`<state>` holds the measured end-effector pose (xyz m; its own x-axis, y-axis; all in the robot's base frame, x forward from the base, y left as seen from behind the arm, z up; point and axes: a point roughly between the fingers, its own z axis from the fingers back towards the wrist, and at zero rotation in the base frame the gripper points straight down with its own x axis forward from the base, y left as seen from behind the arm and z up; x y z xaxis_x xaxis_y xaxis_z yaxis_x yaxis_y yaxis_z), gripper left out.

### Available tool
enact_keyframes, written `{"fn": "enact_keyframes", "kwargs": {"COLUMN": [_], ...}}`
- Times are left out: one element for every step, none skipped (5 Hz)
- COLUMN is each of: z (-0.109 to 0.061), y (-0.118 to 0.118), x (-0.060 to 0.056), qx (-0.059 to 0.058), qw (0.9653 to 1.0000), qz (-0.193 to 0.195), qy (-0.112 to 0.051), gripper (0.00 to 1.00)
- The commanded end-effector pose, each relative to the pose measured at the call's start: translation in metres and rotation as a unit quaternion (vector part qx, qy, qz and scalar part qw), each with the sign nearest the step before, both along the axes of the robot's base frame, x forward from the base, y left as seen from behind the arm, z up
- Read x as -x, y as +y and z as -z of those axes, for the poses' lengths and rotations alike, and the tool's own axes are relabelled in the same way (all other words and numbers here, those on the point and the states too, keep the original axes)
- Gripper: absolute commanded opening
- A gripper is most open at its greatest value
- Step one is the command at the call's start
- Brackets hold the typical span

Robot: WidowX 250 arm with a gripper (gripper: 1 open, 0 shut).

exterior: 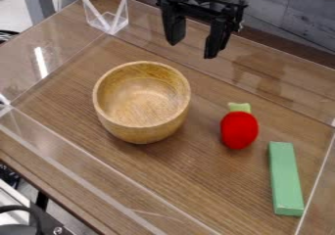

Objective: Move the red fruit to the left

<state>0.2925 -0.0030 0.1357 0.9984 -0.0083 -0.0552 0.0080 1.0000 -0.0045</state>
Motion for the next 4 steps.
{"fn": "enact_keyframes", "kwargs": {"z": [0.007, 0.011, 0.018, 0.031], "y": [-0.004, -0.020, -0.056, -0.093], "x": [0.000, 0.002, 0.004, 0.004], "qx": [0.002, 0.005, 0.013, 0.018], "qw": [0.9997, 0.9993, 0.9997, 0.9996], "qz": [0.019, 0.030, 0.010, -0.008], "qy": [0.014, 0.020, 0.018, 0.018], "gripper": [1.00, 1.00, 1.00, 1.00]}}
